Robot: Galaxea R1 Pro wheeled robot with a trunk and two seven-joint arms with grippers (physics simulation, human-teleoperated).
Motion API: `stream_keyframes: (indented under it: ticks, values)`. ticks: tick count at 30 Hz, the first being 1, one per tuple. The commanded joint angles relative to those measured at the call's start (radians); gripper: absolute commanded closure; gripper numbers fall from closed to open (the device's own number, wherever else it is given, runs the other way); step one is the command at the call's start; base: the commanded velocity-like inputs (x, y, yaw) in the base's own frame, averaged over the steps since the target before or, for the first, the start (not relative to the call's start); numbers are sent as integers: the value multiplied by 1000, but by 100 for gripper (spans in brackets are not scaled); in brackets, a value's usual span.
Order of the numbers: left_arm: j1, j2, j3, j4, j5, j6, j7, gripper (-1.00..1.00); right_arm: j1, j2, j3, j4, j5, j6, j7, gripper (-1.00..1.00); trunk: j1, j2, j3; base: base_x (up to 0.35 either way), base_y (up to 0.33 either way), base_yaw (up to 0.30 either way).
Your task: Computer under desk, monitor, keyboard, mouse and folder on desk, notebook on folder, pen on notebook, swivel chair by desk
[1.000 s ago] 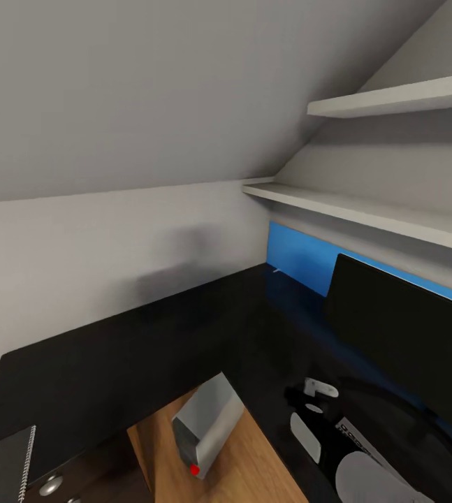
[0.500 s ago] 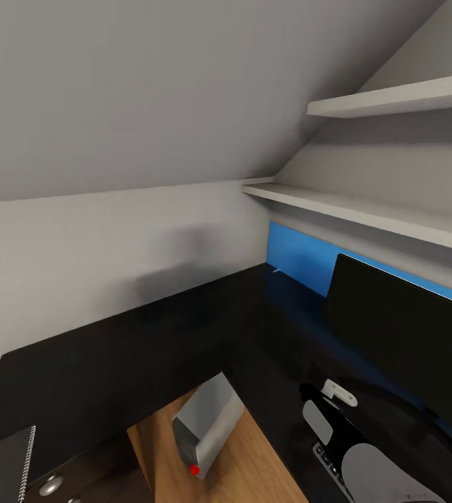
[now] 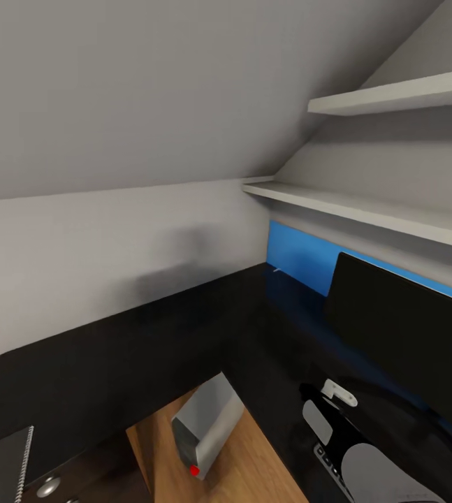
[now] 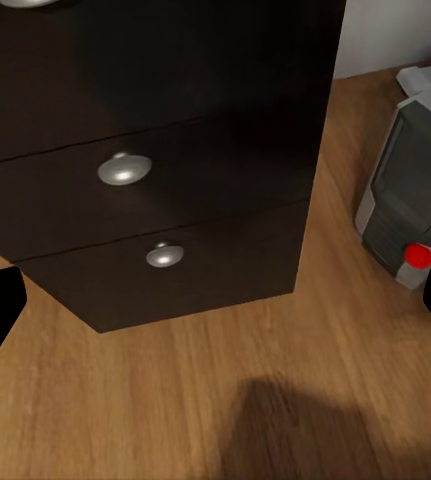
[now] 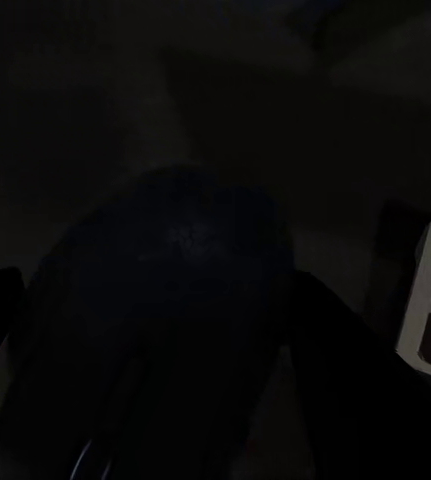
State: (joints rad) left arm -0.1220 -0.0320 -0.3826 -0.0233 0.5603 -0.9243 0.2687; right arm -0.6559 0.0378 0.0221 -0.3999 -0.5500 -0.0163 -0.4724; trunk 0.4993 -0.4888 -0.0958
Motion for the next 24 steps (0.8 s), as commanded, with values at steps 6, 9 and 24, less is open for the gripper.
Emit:
stream_keyframes:
  ticks: [6, 9, 24]
  values:
    - [-1, 0, -9, 0, 4, -2, 6, -100, -1, 3, 7, -1, -7, -2, -6, 100, 24, -44, -21, 0, 0, 0]
    - [-1, 0, -9, 0, 4, -2, 6, -100, -1, 3, 7, -4, -7, -2, -7, 100, 35, -65, -30, 0, 0, 0]
    - [-1, 0, -9, 0, 4, -2, 6, -100, -1, 3, 10, -13, -5, -2, -8, 100, 93, -170, -77, 0, 0, 0]
